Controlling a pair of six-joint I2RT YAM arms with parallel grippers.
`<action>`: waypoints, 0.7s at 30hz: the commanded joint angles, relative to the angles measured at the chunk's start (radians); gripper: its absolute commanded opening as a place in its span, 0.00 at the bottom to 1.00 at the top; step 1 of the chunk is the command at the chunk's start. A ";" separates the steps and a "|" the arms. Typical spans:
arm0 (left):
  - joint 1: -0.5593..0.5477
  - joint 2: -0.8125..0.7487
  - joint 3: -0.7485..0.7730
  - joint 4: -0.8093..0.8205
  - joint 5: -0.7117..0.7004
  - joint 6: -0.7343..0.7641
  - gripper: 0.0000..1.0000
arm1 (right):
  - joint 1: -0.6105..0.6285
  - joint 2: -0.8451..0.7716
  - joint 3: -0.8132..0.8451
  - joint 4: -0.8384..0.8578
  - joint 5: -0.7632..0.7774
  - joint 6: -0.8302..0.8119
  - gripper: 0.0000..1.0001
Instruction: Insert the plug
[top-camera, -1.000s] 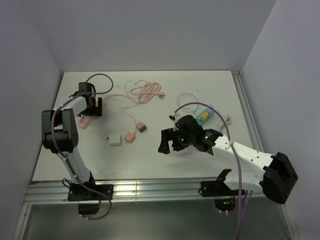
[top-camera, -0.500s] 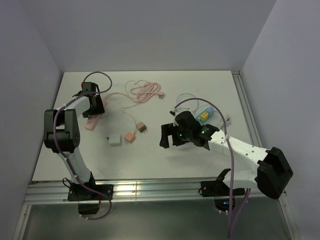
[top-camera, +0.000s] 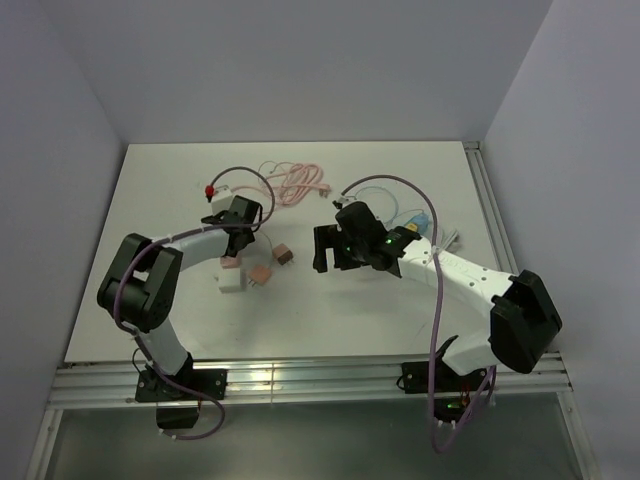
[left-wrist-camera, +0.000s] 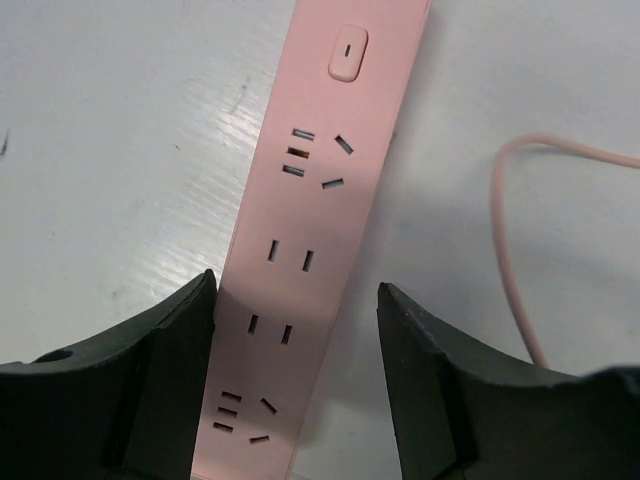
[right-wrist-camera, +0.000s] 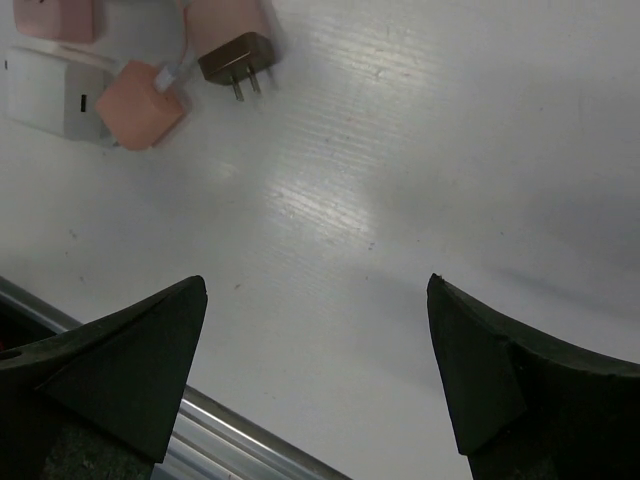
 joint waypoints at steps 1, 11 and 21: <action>-0.270 0.091 -0.100 0.018 0.729 -0.401 0.00 | -0.021 0.006 0.043 -0.028 0.063 -0.006 0.97; -0.457 0.123 -0.011 0.156 0.828 -0.489 0.00 | -0.120 -0.060 -0.035 -0.023 0.022 0.004 0.96; -0.600 0.194 0.120 0.198 0.823 -0.512 0.00 | -0.185 -0.120 -0.086 -0.033 0.018 -0.020 0.96</action>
